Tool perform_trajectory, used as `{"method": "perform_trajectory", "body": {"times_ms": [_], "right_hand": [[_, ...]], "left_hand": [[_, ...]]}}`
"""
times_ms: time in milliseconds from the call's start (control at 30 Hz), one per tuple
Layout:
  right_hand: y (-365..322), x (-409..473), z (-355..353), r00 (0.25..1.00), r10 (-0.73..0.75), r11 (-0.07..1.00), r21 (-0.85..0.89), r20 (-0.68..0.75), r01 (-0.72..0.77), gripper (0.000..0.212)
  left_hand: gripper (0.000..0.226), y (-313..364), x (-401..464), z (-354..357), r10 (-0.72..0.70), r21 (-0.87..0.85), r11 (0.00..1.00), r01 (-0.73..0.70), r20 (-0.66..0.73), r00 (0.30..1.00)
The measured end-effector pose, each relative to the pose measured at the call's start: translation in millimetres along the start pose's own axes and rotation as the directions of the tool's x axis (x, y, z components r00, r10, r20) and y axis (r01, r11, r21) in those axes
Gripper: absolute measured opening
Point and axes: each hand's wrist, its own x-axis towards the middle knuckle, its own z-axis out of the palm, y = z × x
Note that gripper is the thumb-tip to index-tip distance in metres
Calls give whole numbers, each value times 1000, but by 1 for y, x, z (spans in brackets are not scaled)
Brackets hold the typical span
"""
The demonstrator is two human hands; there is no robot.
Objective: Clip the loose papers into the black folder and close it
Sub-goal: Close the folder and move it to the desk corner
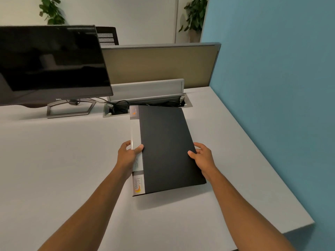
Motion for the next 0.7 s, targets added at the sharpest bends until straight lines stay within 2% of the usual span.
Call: {"method": "perform_trajectory", "body": {"times_ms": [333,700], "right_hand": [[0,43,-97,996,-81,997,-18,-31,81,44],[8,95,-191,991,-103,994,-38,-90,100,48]], "left_hand": [[49,2,-3,107,-12,-19,1000,11,-20,1000],[46,12,5,219,-40,-45,998,41,32,999]]}}
